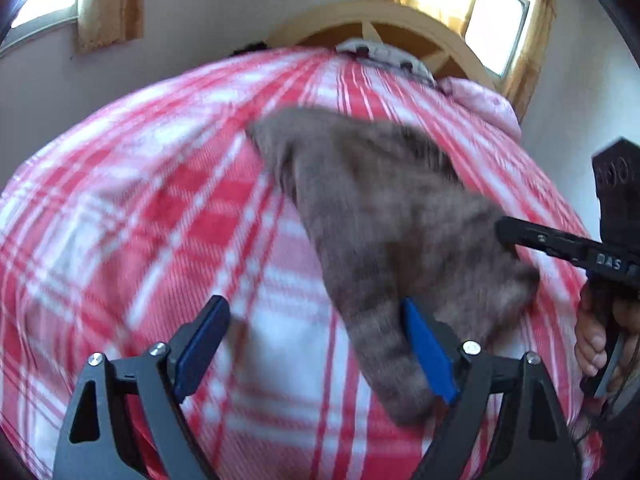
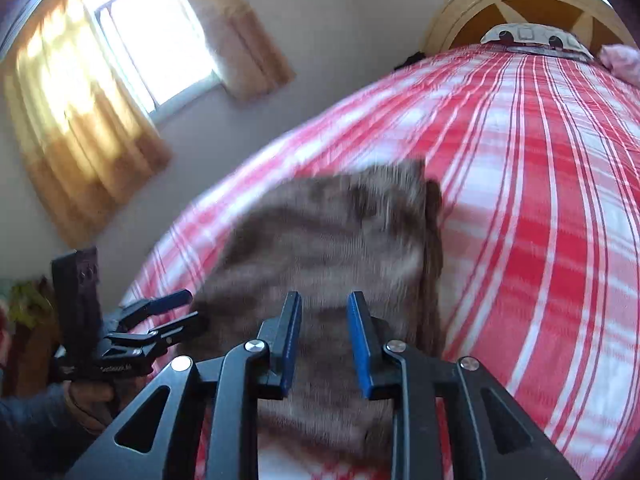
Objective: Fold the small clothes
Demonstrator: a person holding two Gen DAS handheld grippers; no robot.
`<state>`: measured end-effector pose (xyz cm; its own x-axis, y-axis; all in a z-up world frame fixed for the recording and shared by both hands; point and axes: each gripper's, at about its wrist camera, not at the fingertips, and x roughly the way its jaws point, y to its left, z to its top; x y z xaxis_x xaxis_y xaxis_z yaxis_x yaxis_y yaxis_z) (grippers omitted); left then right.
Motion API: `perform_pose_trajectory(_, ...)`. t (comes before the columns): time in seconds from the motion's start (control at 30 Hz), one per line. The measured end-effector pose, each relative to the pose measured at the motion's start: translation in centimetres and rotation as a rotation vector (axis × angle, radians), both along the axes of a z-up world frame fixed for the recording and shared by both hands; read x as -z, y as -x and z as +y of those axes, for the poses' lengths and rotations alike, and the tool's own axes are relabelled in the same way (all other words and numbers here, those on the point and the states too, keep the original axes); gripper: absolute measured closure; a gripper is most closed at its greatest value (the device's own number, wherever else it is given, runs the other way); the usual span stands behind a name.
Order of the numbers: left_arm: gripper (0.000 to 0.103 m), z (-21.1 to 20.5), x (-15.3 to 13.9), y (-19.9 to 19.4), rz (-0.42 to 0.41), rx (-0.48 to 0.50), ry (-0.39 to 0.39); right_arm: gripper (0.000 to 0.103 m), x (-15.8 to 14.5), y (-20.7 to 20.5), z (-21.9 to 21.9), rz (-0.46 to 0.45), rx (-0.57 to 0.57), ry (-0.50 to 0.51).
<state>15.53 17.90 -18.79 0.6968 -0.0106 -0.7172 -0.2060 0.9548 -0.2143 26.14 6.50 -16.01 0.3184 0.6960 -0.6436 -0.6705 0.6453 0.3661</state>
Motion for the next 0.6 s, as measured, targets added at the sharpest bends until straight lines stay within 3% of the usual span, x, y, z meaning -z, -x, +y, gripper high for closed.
perform_pose_trajectory(0.07, 0.011, -1.2, 0.3, 0.9, -0.041, -0.002, -0.088, 0.077, 2.4, 0.7, 1.2, -0.011, 0.0, 0.154)
perform_pose_trajectory(0.1, 0.011, -1.3, 0.1, 1.1, -0.042, -0.005, -0.091, 0.077, 2.9, 1.4, 1.3, -0.051, 0.0, 0.174)
perform_pose_trajectory(0.13, 0.011, -1.3, -0.1, 1.2, -0.035, -0.007, -0.073, 0.077, 2.8, 2.1, 1.1, -0.085, 0.005, 0.164)
perform_pose_trajectory(0.27, 0.011, -1.2, -1.3, 2.3, -0.012, -0.019, -0.053, 0.077, 1.3, 3.8, -1.1, -0.055, 0.075, 0.124)
perform_pose_trajectory(0.4, 0.011, -2.0, -3.4, 4.2, -0.048, -0.024, -0.095, 0.076, -1.4, 7.2, -3.5, -0.107, 0.139, 0.102)
perform_pose_trajectory(0.43, 0.01, -2.3, -4.0, 4.7, -0.061, -0.024, -0.11, 0.072, -2.4, 8.4, -4.3, -0.13, 0.162, 0.087)
perform_pose_trajectory(0.53, 0.005, -3.2, -5.9, 6.2, -0.117, -0.021, -0.157, 0.044, -4.9, 11.2, -5.5, -0.197, 0.218, 0.032)
perform_pose_trajectory(0.6, 0.004, -3.3, -7.1, 6.9, -0.16, -0.026, -0.17, 0.039, -6.6, 13.2, -5.7, -0.259, 0.247, -0.008)
